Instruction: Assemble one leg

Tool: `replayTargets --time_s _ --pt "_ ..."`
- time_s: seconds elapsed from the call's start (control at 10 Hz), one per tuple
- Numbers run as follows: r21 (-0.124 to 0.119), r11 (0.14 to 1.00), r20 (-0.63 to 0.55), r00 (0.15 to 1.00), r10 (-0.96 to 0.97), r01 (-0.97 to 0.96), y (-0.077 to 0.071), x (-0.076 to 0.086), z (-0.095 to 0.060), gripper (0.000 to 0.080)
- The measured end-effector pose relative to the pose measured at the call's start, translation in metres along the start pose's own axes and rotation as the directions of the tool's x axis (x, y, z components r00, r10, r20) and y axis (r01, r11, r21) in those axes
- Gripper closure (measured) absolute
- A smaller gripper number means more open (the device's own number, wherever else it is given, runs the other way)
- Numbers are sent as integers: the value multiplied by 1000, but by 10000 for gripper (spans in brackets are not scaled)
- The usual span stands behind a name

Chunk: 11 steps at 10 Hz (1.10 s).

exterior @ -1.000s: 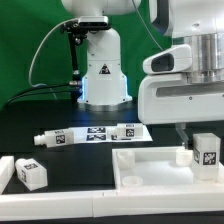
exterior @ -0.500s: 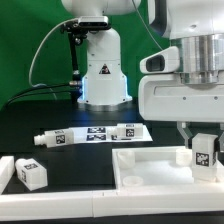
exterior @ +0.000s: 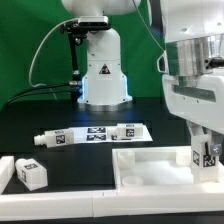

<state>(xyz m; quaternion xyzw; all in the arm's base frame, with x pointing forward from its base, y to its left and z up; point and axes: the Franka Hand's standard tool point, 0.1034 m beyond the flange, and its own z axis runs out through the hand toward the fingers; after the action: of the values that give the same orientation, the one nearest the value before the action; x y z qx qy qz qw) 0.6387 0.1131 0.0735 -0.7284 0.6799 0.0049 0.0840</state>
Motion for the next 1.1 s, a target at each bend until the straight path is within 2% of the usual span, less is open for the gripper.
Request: replayTargets --time_s 0.2,0.3,0.4,0.5,0.6,0.7,1.0,1.1 --pt "0 1000 4 1000 23 -23 0 -1 0 509" --pt "-1 997 5 997 -76 76 0 -1 0 413" --pt "-3 985 6 985 -175 175 1 -1 0 235" --pt "-8 931 4 931 -366 366 1 -1 0 235" --pt "-8 841 6 841 -540 540 2 -1 1 163" --pt "-14 776 12 776 -631 631 6 -8 3 154" --pt "-12 620 14 620 -785 785 6 -6 4 151" --pt "-41 441 4 441 -897 897 4 -2 2 151"
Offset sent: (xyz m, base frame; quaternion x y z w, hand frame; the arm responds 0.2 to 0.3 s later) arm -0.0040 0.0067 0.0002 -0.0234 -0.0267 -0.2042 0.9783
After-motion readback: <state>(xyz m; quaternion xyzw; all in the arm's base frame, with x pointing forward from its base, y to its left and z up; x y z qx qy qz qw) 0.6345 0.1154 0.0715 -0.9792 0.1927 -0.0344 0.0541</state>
